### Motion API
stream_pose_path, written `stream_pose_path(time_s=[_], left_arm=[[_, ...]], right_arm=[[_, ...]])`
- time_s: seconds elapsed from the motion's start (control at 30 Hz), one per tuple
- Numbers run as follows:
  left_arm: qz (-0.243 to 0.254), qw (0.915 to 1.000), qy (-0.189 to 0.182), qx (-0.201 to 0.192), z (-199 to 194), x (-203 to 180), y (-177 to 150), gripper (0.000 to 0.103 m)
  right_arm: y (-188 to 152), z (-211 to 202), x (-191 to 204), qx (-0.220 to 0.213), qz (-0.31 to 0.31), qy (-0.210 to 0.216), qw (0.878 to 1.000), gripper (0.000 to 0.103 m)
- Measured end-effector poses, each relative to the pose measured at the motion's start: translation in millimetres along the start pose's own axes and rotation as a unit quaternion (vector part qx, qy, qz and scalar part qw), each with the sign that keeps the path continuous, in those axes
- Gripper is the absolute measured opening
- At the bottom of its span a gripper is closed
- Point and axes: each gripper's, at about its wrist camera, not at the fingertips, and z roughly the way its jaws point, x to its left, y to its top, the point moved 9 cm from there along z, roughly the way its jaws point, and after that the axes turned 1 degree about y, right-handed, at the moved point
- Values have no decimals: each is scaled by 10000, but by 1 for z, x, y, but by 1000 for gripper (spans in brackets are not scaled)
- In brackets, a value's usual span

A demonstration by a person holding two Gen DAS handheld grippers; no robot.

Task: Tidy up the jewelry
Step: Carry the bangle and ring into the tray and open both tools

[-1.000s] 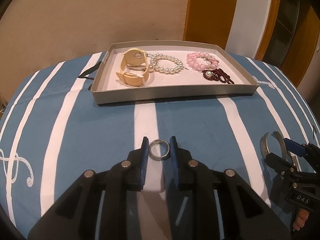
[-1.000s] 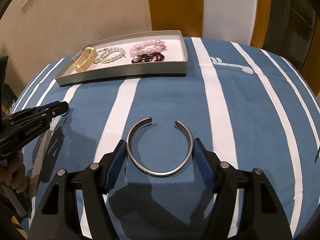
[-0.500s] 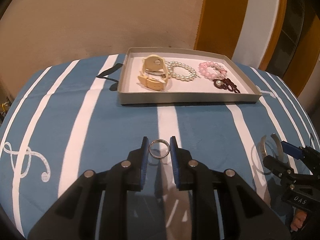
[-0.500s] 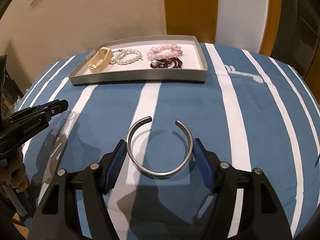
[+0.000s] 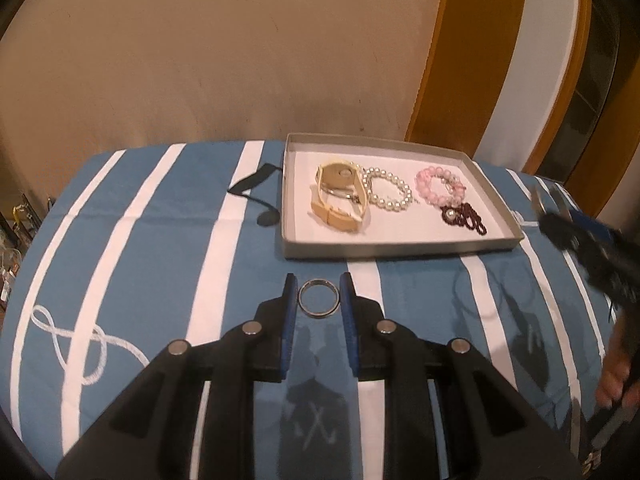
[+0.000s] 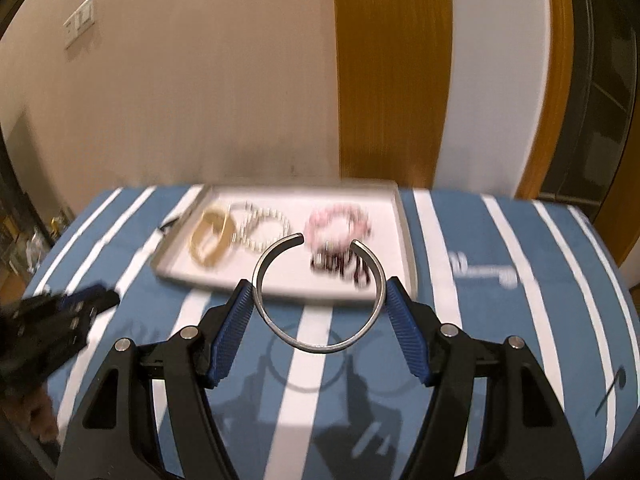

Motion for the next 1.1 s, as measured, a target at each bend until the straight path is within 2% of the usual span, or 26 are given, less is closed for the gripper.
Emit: stream_pose_path(time_s=[0.27,0.5,0.53,0.6,0.8,0.97,1.1], left_arm=[[23,9999,-103,-50,11,-7,30,21],[33,9997,-247,-19,30,-19,44,21],[38,9997,-261,-2,33,-21,45,21],[39,9995,-301,33,39,-24,44,21],[29,9994,-316,148,55,-29,44,21],[70,9994,-277,193,68,-38,49,21],[75,9994,-271,208,80,-47,54,21]], right_arm=[[15,72,-3,324,328,-15,9989,69],[20,103,-6,442,482,26,9979,70],[21,103,-6,425,483,37,9979,70],[22,98,-6,262,474,58,9985,81],[12,84,-9,74,583,67,9983,81],[5,82,-7,121,204,-135,9996,81],[0,84,-8,207,164,-20,9996,81]])
